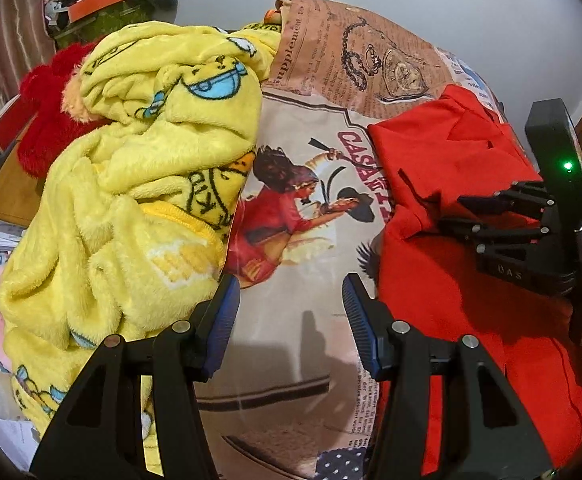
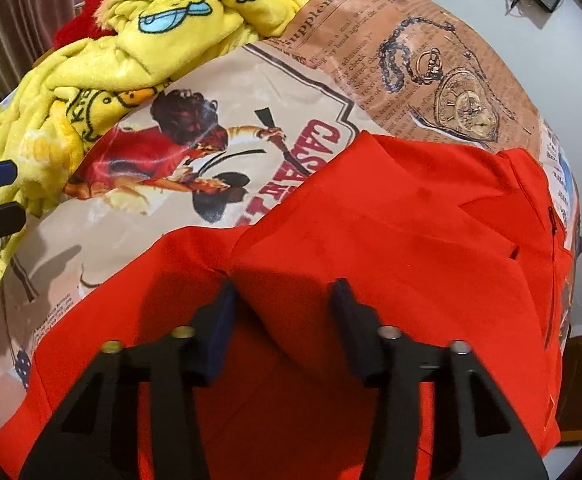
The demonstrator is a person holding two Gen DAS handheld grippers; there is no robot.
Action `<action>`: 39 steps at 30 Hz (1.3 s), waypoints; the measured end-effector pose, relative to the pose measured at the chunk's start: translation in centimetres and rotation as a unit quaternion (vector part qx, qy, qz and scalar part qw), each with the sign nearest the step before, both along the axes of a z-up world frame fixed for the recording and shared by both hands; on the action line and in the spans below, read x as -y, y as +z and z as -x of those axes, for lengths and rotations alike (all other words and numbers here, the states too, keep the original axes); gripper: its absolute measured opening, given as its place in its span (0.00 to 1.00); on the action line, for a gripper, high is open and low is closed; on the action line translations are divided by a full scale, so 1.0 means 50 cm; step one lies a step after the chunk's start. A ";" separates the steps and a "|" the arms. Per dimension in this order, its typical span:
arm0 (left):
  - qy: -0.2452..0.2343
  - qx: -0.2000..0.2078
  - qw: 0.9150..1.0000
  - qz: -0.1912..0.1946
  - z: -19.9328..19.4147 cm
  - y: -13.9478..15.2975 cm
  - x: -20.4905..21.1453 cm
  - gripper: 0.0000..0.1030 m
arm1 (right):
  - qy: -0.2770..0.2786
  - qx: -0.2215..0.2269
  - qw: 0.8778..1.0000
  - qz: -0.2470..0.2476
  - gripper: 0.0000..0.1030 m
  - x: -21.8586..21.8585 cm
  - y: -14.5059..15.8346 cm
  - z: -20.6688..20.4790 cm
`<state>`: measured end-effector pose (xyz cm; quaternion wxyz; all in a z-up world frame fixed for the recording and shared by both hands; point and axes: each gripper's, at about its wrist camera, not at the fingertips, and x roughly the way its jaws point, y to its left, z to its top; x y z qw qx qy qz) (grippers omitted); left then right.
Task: Fold large clothes
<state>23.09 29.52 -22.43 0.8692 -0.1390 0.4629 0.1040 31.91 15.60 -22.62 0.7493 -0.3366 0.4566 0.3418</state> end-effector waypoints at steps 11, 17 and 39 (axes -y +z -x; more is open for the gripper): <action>-0.008 0.008 1.000 -0.014 -0.032 0.037 0.037 0.51 | -0.061 0.008 0.991 -0.121 0.10 0.083 0.167 -0.047; -0.015 0.011 1.000 -0.023 -0.074 0.062 0.077 0.51 | -0.097 0.060 0.974 -0.196 0.10 0.193 0.316 -0.075; -0.065 -0.036 0.997 -0.007 -0.249 0.014 0.279 0.51 | -0.313 0.087 0.922 -0.212 0.10 0.687 0.320 -0.146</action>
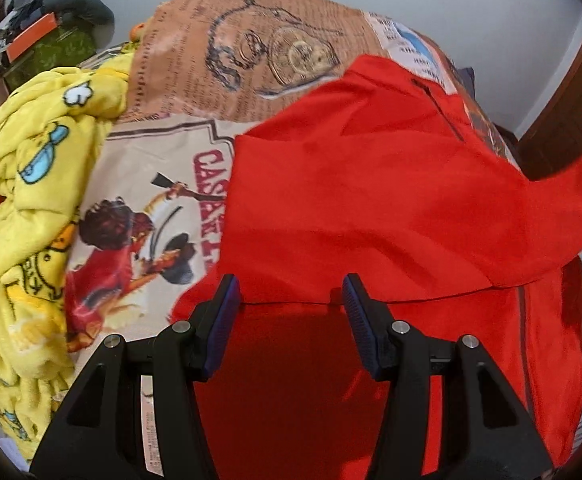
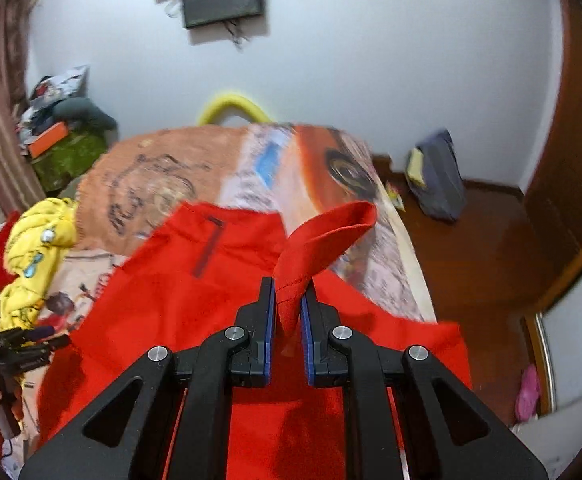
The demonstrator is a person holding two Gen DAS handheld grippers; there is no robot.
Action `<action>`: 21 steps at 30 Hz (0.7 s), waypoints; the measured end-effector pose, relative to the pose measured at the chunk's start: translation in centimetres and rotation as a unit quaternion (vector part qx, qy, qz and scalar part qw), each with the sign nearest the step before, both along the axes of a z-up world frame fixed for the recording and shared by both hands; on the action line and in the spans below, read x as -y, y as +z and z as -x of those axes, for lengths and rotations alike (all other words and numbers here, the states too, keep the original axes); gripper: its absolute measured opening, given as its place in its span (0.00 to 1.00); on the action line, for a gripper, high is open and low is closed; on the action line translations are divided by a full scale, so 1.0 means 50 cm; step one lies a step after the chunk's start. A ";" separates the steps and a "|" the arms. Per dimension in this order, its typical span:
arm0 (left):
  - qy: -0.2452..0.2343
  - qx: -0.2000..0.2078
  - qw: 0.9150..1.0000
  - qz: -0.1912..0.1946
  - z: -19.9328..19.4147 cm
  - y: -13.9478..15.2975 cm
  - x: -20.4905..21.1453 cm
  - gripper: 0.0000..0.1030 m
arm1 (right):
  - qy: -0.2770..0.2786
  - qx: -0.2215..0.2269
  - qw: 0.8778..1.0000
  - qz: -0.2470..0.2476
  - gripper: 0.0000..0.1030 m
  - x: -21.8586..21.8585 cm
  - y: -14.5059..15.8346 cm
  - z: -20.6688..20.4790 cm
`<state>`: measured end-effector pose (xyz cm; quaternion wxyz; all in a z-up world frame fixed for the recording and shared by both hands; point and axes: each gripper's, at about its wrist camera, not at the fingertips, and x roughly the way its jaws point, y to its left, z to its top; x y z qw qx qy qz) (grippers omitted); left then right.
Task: Fold large clothes
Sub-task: 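Grasp the other sleeve with the right gripper and lift it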
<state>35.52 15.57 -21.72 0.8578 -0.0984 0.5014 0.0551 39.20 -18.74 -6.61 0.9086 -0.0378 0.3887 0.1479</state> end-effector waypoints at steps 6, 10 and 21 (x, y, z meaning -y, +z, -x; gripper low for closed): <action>0.001 -0.019 1.000 -0.009 -0.006 -0.030 0.009 0.51 | -0.019 -0.069 0.997 0.000 0.10 0.056 -0.102 -0.003; -0.001 -0.027 1.000 -0.010 -0.003 -0.044 0.011 0.51 | -0.019 -0.112 0.993 0.006 0.11 0.085 -0.158 0.001; -0.005 -0.035 0.999 -0.011 0.020 -0.051 0.011 0.57 | -0.055 -0.191 0.978 -0.068 0.50 0.203 -0.186 0.020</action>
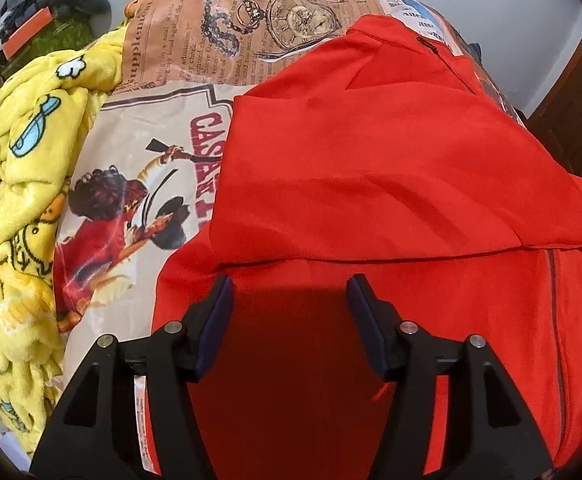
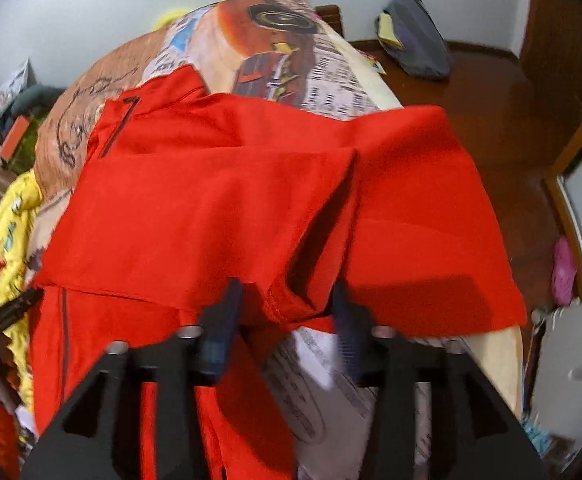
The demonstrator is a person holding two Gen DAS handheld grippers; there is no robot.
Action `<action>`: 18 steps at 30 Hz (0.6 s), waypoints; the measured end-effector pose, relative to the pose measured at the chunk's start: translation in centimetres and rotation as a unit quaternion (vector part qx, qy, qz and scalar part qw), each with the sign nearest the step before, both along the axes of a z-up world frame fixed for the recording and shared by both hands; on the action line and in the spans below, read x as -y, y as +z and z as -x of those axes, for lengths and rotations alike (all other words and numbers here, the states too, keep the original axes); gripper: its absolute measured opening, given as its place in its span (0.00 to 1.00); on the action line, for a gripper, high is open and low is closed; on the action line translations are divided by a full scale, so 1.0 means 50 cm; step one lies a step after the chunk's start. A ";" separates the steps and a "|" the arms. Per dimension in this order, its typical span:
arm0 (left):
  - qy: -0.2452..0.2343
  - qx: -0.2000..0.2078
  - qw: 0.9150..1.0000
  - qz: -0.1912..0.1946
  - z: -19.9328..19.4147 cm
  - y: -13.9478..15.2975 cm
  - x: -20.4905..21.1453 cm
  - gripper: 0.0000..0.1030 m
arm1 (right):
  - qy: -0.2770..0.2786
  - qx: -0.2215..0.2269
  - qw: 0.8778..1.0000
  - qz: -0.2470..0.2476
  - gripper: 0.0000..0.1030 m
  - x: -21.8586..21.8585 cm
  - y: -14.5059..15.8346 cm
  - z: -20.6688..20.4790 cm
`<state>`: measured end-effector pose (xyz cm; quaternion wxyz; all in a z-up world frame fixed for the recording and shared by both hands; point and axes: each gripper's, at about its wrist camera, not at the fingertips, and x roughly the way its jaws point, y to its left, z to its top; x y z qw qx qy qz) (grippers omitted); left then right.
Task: Fold large clothes
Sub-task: 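Grasp the other sleeve with the right gripper and lift it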
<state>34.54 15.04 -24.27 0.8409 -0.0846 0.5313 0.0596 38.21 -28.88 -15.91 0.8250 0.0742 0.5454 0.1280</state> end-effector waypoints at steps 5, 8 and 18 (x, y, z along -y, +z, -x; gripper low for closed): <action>0.003 0.025 1.000 0.010 0.005 0.042 0.000 0.57 | -0.047 -0.003 0.998 -0.048 0.56 0.085 0.029 0.012; 0.005 0.044 0.999 0.017 0.003 0.072 0.003 0.57 | -0.084 -0.003 0.994 -0.071 0.62 0.133 0.027 0.010; -0.017 0.063 0.997 0.041 -0.002 0.090 0.047 0.57 | -0.182 -0.072 0.969 -0.152 0.62 0.235 -0.091 0.029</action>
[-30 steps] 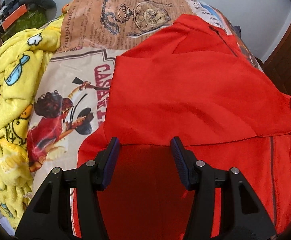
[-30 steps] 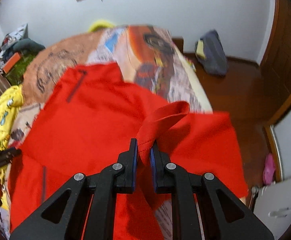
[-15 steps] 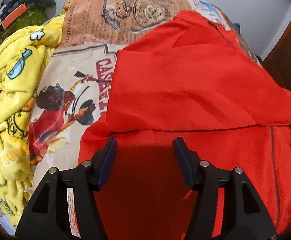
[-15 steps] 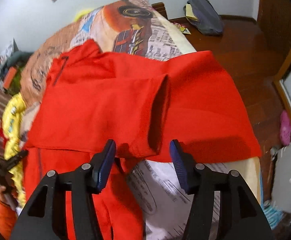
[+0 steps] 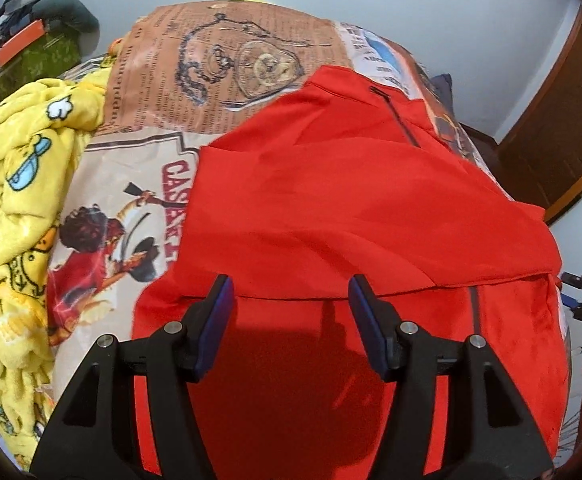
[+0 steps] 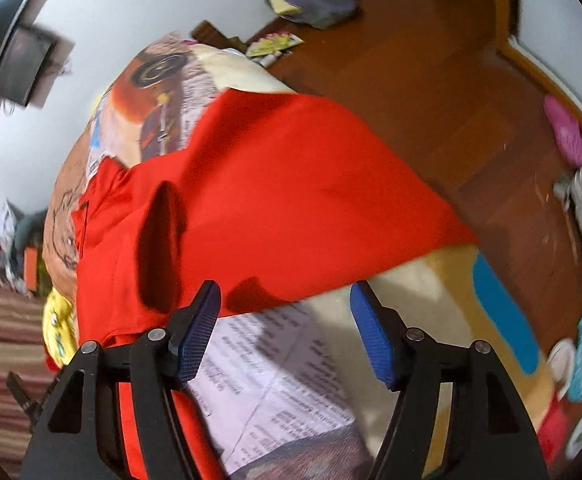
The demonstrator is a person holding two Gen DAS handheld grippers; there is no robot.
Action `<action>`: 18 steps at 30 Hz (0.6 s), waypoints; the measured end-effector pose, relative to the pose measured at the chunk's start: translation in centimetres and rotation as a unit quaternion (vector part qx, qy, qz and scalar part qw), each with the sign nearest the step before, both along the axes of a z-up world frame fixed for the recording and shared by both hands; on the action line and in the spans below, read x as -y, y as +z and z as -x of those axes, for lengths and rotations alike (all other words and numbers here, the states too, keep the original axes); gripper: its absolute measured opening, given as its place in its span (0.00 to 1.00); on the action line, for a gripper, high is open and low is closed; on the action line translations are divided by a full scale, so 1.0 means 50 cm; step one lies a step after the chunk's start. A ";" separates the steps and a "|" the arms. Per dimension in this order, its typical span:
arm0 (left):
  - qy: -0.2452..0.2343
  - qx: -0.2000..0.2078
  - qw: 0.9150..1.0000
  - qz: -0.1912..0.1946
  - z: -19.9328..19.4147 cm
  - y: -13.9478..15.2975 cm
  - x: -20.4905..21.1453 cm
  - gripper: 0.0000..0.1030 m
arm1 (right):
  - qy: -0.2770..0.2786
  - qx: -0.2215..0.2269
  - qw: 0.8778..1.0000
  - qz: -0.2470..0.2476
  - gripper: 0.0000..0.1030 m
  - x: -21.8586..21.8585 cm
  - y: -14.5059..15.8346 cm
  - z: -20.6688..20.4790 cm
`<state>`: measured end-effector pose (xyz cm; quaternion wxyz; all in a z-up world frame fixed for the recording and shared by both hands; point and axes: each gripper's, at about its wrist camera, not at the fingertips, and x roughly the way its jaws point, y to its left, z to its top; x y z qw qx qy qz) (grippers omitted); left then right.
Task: Fold large clothes
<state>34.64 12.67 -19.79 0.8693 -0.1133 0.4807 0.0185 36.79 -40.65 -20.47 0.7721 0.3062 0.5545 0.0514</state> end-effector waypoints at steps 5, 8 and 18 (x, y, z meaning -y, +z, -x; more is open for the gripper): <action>-0.012 -0.005 1.000 -0.008 -0.005 -0.013 0.023 0.57 | -0.045 0.016 0.999 0.019 0.64 0.000 -0.005 -0.029; -0.017 -0.009 0.999 -0.044 -0.008 -0.022 0.036 0.57 | -0.072 0.014 0.996 0.047 0.64 -0.003 -0.011 -0.064; -0.020 -0.013 0.996 -0.082 0.003 -0.039 0.035 0.57 | -0.060 0.074 0.980 0.172 0.11 -0.015 0.061 -0.119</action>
